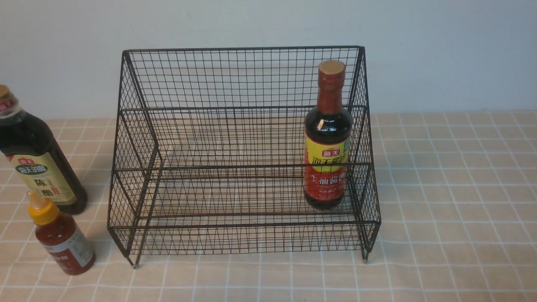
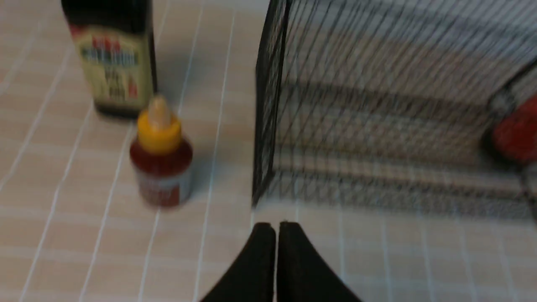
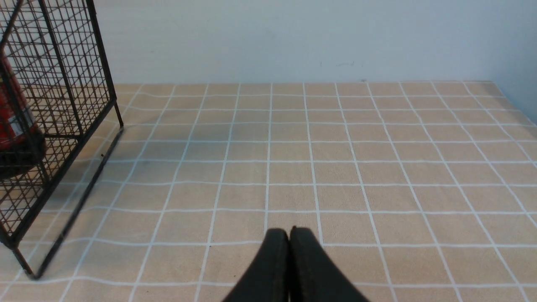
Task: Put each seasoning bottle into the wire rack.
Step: Use the left arm to grab the condiment bottle closest to it
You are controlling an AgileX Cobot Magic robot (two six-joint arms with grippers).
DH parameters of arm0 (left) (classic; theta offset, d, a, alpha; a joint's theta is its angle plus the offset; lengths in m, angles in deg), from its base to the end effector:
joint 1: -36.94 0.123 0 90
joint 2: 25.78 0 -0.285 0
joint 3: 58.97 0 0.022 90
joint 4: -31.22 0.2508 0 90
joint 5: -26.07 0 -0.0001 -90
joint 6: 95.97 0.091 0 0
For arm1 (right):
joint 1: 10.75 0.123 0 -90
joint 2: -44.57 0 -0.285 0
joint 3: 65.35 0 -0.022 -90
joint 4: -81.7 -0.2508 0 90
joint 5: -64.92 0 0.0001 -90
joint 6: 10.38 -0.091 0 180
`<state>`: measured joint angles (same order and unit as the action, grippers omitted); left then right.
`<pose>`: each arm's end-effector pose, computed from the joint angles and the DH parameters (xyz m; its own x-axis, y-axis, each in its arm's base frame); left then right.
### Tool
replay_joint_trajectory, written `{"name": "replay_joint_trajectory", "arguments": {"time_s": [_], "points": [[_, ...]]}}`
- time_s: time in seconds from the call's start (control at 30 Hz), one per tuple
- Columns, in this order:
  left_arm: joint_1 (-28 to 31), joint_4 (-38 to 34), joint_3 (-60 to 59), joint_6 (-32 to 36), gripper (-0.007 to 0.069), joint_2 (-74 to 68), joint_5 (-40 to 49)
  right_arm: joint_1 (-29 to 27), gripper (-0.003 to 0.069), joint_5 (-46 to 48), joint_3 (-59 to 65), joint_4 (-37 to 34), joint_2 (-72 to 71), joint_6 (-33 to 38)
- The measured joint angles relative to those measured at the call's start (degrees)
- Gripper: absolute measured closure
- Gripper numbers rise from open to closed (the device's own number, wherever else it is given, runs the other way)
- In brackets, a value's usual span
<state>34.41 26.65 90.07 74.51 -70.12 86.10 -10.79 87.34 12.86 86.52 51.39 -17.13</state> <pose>0.0966 -0.0106 0.3426 -0.7134 -0.1728 -0.6791 -0.0545 0.9799 -0.1920 0.0517 -0.0030 0.1732 -0.2972 0.0402 -0.9540 0.0432 0.9987 0.0286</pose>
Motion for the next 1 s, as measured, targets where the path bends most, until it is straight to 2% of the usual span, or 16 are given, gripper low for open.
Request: {"name": "replay_joint_trajectory", "arguments": {"time_s": [0.07, 0.2, 0.4, 0.7, 0.87, 0.97, 1.0], "points": [[0.00, 0.47, 3.30, 1.82, 0.0631, -8.09, 5.58, 0.00, 0.0672, 0.00, 0.00, 0.00, 0.00, 0.00], [0.00, 1.76, 8.51, 3.73, 0.0631, -18.62, 10.00, 0.00, 0.0672, 0.00, 0.00, 0.00, 0.00, 0.00], [0.46, 7.73, 16.21, 4.13, 0.0627, -28.34, 10.64, 0.00, 0.0672, 0.00, 0.00, 0.00, 0.00, 0.62], [5.54, 6.22, 24.11, 4.93, 0.0624, -40.24, 10.64, 0.00, 0.0672, 0.00, 0.00, 0.00, 0.00, 0.81], [5.75, 6.53, 24.37, 7.31, 0.0585, -43.22, 10.64, 0.00, 0.0672, 0.00, 0.00, 0.00, 0.00, 0.81], [5.75, 6.53, 24.37, 7.81, 0.0524, -44.19, 10.64, 0.00, 0.0672, 0.00, 0.00, 0.00, 0.00, 0.85], [5.75, 6.53, 24.37, 7.85, 0.0470, -44.51, 10.64, 0.00, 0.0672, 0.00, 0.00, 0.00, 0.00, 0.85]]}}
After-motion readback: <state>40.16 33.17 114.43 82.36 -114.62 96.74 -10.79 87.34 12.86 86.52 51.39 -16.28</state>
